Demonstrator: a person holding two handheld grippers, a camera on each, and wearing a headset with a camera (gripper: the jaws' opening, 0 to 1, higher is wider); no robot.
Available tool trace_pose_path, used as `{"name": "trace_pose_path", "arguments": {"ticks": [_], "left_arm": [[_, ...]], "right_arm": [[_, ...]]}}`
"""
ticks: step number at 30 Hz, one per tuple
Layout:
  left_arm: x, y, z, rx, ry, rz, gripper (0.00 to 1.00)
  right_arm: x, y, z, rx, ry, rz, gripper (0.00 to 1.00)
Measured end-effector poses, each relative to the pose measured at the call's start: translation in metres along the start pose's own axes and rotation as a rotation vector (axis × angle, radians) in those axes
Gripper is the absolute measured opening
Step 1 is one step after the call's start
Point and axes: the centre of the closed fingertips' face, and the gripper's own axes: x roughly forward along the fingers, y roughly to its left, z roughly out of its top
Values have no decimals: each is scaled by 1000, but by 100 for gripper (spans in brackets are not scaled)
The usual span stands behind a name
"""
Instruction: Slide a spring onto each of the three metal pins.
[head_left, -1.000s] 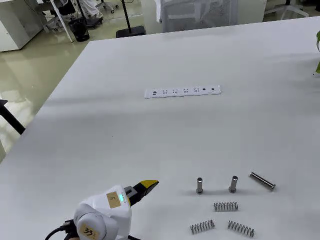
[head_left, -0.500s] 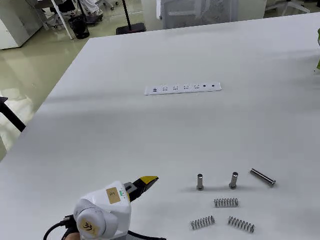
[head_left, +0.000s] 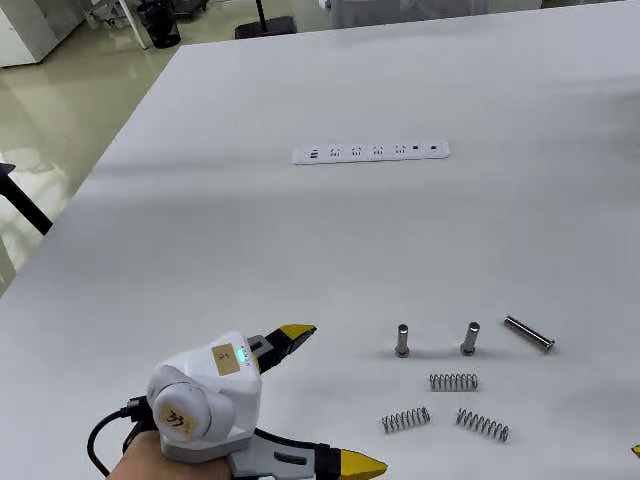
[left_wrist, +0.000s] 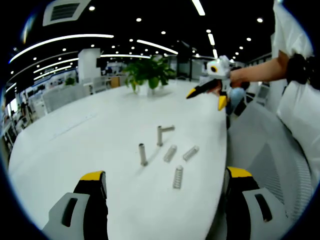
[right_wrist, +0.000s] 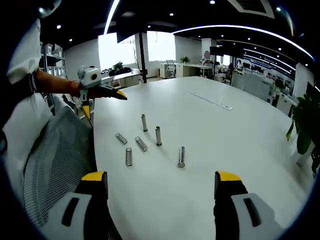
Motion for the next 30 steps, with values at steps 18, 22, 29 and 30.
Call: {"name": "trace_pose_path", "arguments": {"ticks": [18, 22, 29, 30], "left_arm": [[5, 3, -1, 1, -7, -8, 100], [6, 2, 0, 1, -12, -9, 100], [7, 3, 0, 4, -13, -10, 100], [7, 3, 0, 4, -12, -11, 100]], "right_arm": [[35, -24, 33, -55, 36, 14, 75], [44, -26, 39, -54, 37, 20, 72], [62, -33, 39, -49, 89, 28, 64], [65, -34, 39, -47, 93, 27, 63]]}}
